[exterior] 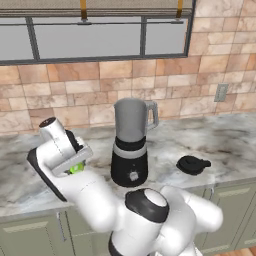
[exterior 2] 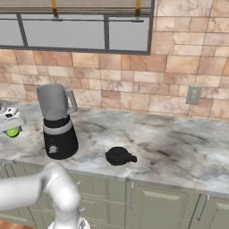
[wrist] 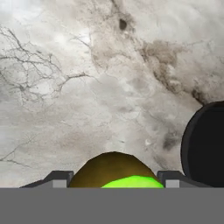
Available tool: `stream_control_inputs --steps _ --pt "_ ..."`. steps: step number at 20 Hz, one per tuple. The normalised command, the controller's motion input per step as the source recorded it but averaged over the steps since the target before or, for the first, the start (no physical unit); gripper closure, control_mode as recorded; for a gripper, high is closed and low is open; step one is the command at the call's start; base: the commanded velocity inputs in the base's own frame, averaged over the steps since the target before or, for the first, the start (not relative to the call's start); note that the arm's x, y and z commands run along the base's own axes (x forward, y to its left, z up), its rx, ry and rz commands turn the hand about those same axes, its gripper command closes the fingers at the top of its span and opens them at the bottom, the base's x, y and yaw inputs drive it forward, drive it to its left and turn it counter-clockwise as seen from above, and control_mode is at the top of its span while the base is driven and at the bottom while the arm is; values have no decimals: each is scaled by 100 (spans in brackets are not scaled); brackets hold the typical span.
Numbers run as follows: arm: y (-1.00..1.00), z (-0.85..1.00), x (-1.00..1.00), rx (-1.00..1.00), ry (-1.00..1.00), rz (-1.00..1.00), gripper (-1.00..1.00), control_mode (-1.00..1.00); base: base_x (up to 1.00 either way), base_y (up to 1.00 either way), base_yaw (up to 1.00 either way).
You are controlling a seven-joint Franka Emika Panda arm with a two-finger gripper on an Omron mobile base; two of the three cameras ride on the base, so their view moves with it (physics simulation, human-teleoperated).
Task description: Open the blender lid, put the kiwi in the blender, close the lid, and start the blender.
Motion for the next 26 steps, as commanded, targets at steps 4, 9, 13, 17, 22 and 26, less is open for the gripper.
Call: stream_control_inputs --steps 4,9,13,17,22,26 --pt "-7 42 -7 1 -9 0 100 -100 0 0 0" --pt "-5 9 2 0 0 0 100 -100 0 0 0" --pt "-35 76 -13 7 -17 0 100 -100 0 0 0" --pt "-35 99 -22 10 -20 0 100 -100 0 0 0" --pt "-36 100 -28 7 -20 -1 100 -100 0 0 0" --pt "-39 100 -21 6 -17 -6 100 -100 0 0 0"
